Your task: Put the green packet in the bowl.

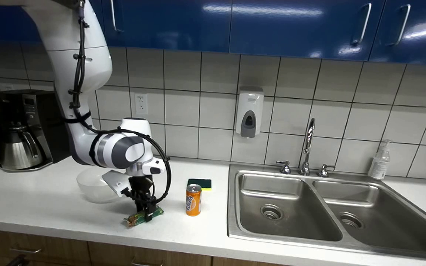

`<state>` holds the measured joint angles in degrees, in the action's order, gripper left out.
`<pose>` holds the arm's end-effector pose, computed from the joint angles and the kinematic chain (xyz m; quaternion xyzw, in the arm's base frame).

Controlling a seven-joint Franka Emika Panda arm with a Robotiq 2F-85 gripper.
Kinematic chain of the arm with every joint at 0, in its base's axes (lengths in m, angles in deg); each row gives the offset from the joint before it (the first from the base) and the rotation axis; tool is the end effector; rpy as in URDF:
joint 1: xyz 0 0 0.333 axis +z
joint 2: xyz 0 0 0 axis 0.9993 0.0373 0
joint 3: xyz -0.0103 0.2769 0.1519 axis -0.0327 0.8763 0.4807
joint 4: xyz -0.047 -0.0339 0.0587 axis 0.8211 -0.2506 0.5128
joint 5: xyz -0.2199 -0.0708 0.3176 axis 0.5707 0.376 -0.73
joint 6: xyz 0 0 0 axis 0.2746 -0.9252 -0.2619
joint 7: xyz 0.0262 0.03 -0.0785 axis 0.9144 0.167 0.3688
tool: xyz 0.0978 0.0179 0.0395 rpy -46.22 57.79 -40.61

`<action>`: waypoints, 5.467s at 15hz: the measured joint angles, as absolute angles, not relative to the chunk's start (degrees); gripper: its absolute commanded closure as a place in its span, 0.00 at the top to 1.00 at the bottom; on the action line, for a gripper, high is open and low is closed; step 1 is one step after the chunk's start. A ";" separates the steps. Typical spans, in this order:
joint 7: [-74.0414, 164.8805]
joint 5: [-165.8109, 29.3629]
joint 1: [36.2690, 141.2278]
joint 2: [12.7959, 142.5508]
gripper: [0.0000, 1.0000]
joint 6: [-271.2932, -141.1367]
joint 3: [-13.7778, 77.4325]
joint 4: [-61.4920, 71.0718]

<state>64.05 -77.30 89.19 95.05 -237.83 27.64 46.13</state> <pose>0.4887 -0.0726 0.0869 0.9541 -0.2982 -0.0035 0.0280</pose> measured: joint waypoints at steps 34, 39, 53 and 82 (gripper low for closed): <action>68.00 -67.34 135.26 83.28 0.15 -246.53 -10.92 53.81; 67.70 -65.88 140.86 81.33 0.15 -246.50 -12.67 53.82; 55.53 -66.97 141.69 73.72 0.15 -240.99 -3.83 53.38; 41.97 -66.20 101.07 87.10 1.00 -229.34 35.40 37.20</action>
